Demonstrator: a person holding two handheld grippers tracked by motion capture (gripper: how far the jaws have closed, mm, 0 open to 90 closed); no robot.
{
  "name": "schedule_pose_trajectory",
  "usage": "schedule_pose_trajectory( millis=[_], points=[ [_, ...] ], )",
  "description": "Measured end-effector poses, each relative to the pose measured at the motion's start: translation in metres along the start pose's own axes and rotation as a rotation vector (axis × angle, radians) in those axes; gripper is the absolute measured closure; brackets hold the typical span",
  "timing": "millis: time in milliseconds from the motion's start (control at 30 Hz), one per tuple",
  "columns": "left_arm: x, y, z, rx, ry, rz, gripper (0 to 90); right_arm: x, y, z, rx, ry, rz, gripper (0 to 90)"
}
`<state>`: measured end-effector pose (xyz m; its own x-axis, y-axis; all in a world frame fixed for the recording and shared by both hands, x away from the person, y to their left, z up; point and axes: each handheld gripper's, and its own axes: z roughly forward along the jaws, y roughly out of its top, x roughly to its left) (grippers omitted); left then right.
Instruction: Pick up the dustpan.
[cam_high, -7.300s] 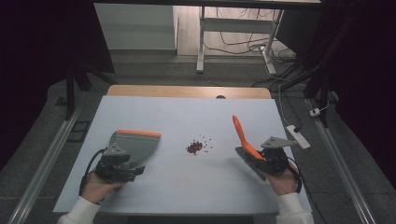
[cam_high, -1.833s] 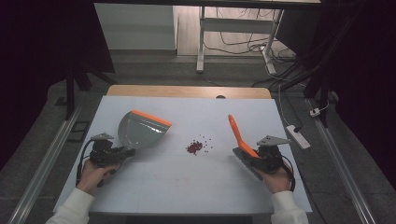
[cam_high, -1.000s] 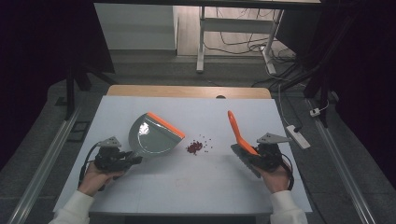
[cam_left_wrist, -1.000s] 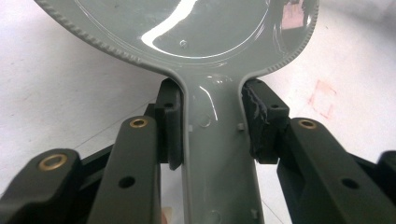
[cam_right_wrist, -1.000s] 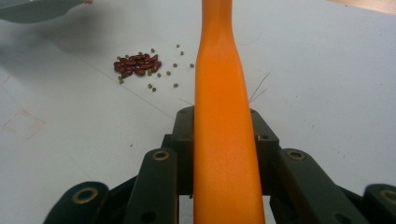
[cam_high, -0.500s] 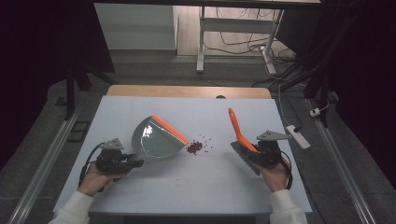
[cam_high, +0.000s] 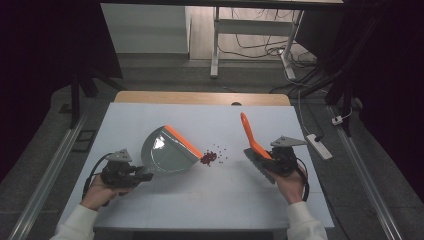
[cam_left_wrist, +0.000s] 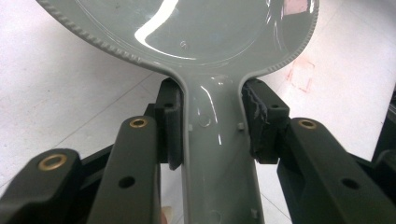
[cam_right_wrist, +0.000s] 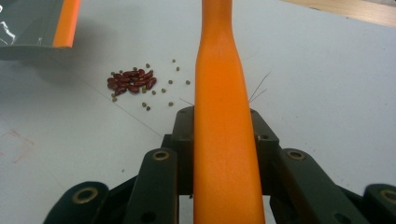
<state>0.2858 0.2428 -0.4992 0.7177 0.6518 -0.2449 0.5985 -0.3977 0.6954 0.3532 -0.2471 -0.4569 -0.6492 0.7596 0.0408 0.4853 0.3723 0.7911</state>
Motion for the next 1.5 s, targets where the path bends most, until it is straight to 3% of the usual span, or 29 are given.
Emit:
schedule_pose_trajectory(
  millis=[767, 967, 1500],
  points=[
    [-0.012, 0.004, 0.004, 0.084, -0.056, 0.081, 61.1, -0.001, 0.013, 0.010, -0.021, 0.011, -0.006, 69.4],
    [-0.012, 0.004, 0.007, 0.113, -0.067, 0.084, 61.1, 0.000, 0.016, 0.014, -0.021, 0.013, -0.012, 69.4],
    [-0.018, 0.005, 0.016, 0.186, -0.097, 0.090, 61.1, 0.001, 0.041, 0.050, -0.030, 0.018, -0.021, 69.4]
  ],
)
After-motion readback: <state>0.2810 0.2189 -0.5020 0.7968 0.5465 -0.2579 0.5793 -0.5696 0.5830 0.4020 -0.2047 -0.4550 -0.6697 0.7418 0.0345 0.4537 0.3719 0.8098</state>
